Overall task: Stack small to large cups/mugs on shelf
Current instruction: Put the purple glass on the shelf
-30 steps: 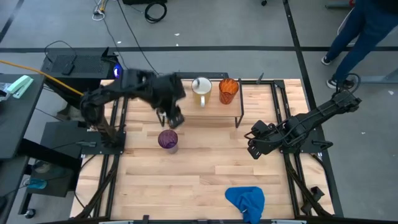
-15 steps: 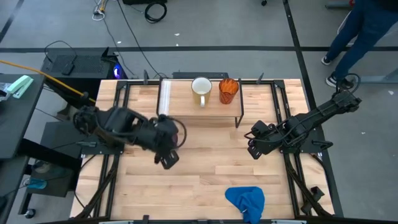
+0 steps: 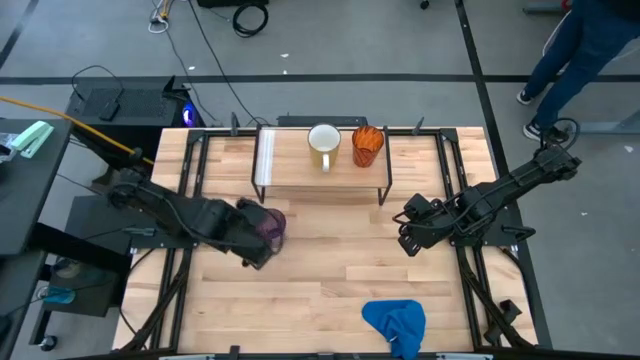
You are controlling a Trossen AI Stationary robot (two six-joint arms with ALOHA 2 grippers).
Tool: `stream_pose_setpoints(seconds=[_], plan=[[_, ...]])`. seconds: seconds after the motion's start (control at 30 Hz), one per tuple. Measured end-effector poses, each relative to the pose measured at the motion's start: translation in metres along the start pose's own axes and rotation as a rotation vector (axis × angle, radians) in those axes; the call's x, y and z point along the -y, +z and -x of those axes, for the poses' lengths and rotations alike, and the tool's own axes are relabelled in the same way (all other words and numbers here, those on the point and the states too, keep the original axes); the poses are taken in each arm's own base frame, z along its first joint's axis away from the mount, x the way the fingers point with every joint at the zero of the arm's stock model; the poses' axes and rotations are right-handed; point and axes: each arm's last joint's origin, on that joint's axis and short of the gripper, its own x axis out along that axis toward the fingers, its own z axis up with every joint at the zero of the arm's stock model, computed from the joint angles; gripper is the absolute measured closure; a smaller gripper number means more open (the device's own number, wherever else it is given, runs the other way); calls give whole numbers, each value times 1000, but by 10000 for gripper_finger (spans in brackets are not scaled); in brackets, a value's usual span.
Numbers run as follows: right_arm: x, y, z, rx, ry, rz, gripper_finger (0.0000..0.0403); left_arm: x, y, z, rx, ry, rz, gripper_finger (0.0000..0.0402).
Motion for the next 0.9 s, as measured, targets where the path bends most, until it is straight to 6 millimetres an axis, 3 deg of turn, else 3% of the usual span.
stream_pose_setpoints(seconds=[0.27, 0.47, 0.67, 0.9], plan=[[0, 0, 0, 1, 5, 1, 350, -50, 15, -10, -60, 9, 76, 347], [-2, 1, 0, 5, 16, -2, 350, -53, 35, -31, -6, -94, 26, 314], [-2, 1, 0, 6, 21, -12, 350, -68, 57, -38, 7, -64, 31, 286], [-2, 1, 0, 8, 24, -16, 350, -70, 67, -54, -18, -141, 9, 269]])
